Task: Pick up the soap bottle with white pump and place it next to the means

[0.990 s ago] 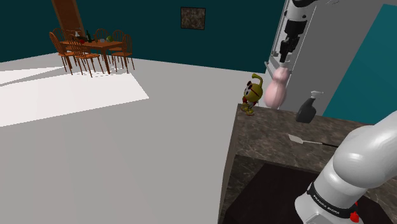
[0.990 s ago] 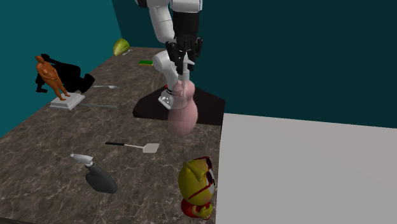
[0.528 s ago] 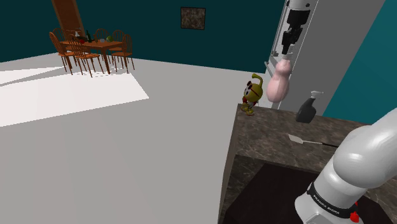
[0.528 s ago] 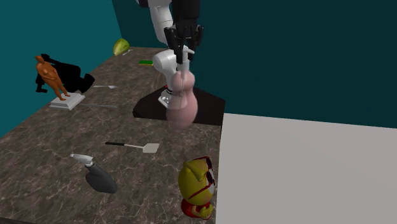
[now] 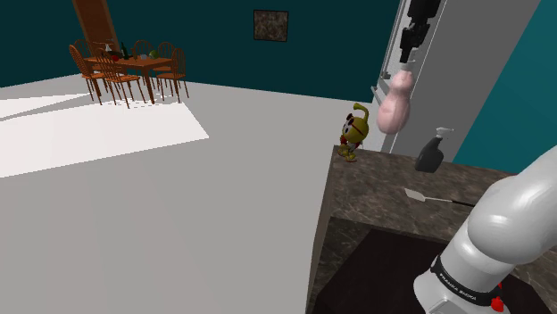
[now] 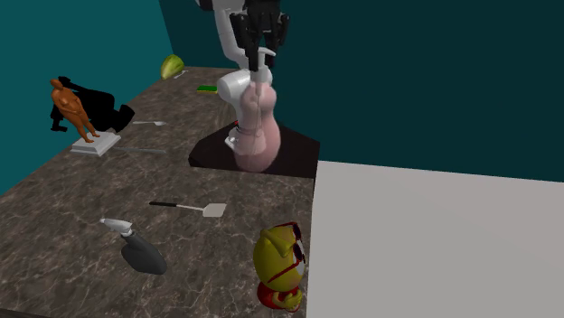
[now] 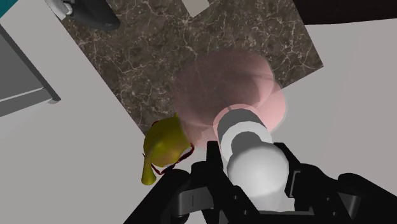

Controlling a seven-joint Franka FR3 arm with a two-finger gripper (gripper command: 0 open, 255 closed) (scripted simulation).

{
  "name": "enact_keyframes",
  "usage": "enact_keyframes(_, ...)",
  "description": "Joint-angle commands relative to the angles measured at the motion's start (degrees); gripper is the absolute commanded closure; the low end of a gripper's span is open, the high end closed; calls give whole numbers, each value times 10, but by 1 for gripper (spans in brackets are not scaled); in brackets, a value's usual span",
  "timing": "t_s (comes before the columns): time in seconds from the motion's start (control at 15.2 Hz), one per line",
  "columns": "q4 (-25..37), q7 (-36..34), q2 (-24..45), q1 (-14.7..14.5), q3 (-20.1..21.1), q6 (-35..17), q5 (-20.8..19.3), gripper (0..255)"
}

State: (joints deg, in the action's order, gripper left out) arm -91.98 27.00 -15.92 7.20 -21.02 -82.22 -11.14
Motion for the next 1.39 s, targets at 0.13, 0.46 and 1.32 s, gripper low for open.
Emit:
enact_keyframes(0.13,53,9,20,-1,-3,33,6,255)
enact_keyframes(0.46,127,22,50,0,-9,77,15,255)
enact_keyframes(1.32,60,41,-51,12,-5,102,-24,255)
